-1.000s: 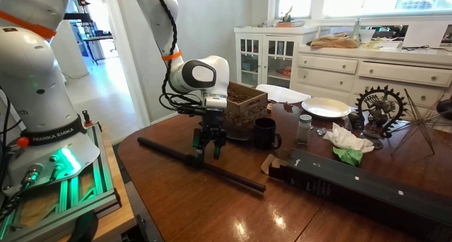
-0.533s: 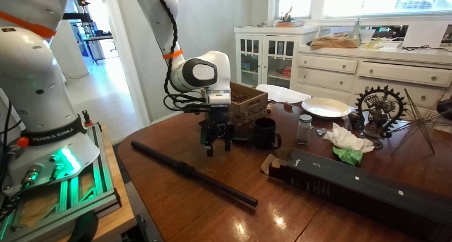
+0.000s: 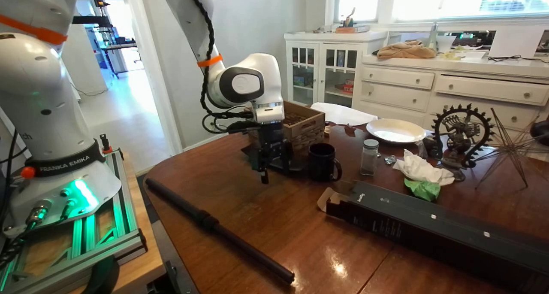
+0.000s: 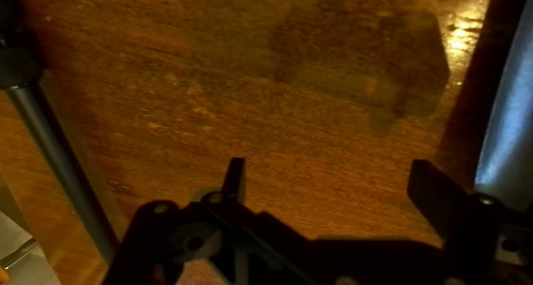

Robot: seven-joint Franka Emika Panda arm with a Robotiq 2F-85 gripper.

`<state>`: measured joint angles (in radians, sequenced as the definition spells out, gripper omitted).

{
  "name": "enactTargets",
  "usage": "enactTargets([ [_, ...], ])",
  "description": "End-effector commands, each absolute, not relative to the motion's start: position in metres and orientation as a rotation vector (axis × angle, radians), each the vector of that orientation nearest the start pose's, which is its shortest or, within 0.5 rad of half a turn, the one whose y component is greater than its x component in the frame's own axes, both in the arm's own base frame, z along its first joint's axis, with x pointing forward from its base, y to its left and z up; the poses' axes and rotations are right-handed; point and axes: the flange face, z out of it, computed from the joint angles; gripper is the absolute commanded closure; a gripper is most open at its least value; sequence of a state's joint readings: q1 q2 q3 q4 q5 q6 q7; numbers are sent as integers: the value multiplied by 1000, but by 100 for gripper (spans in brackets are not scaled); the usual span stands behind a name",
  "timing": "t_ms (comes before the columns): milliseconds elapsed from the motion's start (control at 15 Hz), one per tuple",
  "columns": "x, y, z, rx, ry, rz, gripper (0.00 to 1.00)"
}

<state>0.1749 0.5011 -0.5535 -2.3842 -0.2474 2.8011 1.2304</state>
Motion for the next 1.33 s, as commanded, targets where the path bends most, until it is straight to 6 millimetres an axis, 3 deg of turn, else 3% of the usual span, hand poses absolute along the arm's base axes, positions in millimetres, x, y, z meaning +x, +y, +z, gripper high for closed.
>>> enactTargets([
  [0, 451, -190, 154, -2665, 2098, -196, 0],
  [800, 442, -212, 205, -2630, 1894, -179, 0],
  [1267, 434, -220, 215, -2623, 1780, -147, 0],
])
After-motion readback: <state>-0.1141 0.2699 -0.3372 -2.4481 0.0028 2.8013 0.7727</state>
